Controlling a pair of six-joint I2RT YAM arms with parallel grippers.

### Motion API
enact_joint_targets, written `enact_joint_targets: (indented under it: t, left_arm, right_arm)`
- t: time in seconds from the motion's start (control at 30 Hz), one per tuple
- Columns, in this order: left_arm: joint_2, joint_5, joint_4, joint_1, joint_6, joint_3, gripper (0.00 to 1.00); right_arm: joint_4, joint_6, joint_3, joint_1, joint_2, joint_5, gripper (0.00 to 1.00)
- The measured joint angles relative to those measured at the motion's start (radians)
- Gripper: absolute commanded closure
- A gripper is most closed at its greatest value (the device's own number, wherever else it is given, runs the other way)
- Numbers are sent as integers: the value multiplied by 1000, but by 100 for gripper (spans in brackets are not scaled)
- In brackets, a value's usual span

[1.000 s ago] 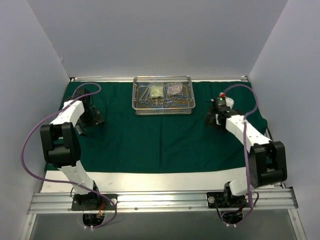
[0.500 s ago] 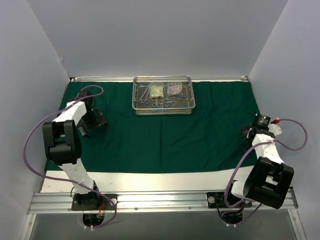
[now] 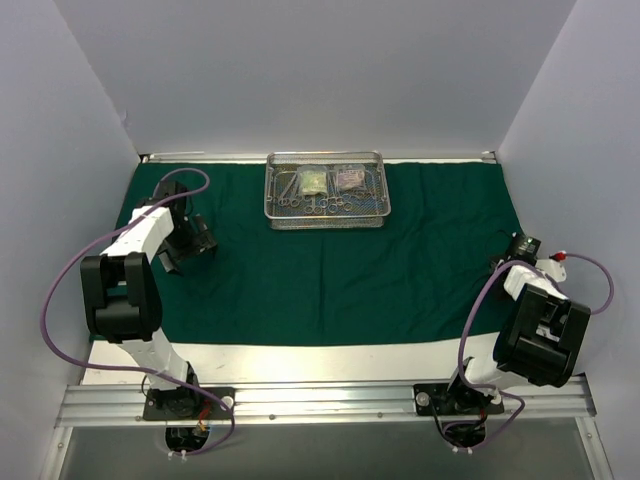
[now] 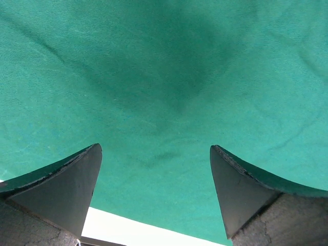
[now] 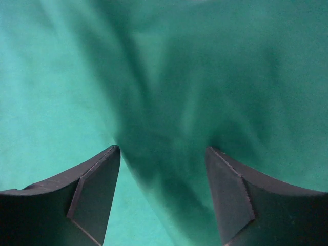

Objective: Open and lay out the surgical kit
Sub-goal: Smooth out the surgical kit at the center of the board.

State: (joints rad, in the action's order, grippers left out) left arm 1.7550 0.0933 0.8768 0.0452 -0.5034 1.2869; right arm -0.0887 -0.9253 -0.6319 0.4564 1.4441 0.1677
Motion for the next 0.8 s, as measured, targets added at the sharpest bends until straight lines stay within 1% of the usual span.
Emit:
enact_joint_targets:
  t: [0.2, 0.3, 0.57, 0.63, 0.7, 0.8]
  left_arm:
    - [-29, -1, -3, 0, 0, 0, 4]
    - [-36, -5, -8, 0, 0, -3, 4]
    - [-63, -16, -9, 0, -3, -32, 4]
    - [-66, -16, -10, 0, -6, -32, 4]
    - [-70, -15, -10, 0, -9, -32, 4]
    - [-72, -15, -9, 0, -10, -32, 4]
  right_arm:
    - [-21, -31, 8, 45, 10, -1, 39]
    - [3, -39, 11, 90, 0, -3, 41]
    - [166, -35, 1, 274, -40, 28, 41]
    - [229, -23, -4, 313, -53, 43, 40]
    - [288, -10, -7, 329, -71, 58, 39]
    - [345, 22, -35, 293, -115, 67, 36]
